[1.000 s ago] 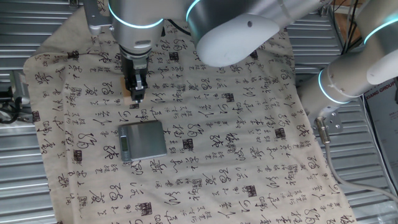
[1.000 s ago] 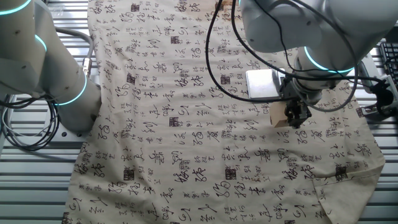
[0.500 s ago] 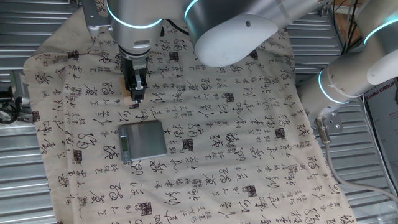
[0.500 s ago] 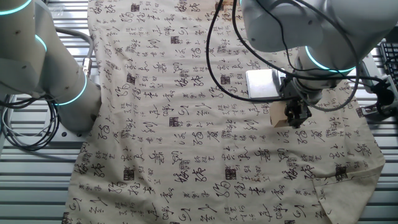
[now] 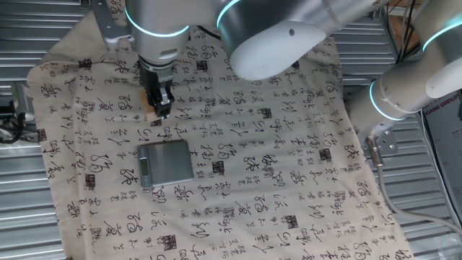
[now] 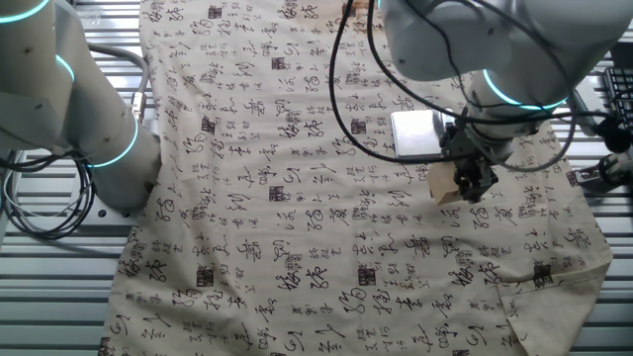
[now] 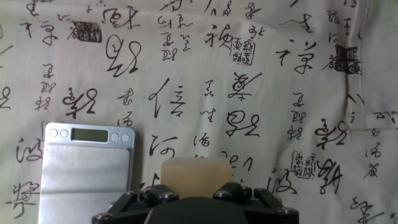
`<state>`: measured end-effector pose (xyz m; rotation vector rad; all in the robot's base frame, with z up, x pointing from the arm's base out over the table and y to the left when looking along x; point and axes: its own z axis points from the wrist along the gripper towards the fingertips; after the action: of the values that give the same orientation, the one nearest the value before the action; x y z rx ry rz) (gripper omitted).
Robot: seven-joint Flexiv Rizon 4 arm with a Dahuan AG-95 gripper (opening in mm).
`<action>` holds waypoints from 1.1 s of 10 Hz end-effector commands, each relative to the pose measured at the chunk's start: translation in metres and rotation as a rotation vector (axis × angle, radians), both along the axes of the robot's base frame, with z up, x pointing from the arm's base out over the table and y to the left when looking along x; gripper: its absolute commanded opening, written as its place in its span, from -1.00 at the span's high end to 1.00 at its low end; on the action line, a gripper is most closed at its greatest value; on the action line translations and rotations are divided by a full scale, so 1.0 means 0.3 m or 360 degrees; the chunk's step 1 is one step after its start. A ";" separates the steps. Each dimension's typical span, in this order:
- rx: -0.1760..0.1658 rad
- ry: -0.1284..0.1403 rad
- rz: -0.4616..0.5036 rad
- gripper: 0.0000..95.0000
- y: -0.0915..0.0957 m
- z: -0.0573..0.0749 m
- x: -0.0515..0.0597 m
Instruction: Place the block on the scale
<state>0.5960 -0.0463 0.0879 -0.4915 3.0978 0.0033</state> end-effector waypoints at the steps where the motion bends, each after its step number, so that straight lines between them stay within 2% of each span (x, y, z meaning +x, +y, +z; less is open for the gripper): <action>1: -0.0005 0.0026 0.0157 1.00 0.000 -0.005 0.006; 3: -0.0005 0.0031 0.0181 1.00 0.000 -0.005 0.006; 5: -0.0007 0.0023 0.0088 1.00 0.000 -0.005 0.006; 9: -0.0007 0.0017 0.0073 1.00 0.000 -0.005 0.006; 11: -0.0007 0.0008 0.0016 1.00 0.000 -0.005 0.006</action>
<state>0.5977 -0.0463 0.0869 -0.5074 3.1024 -0.0026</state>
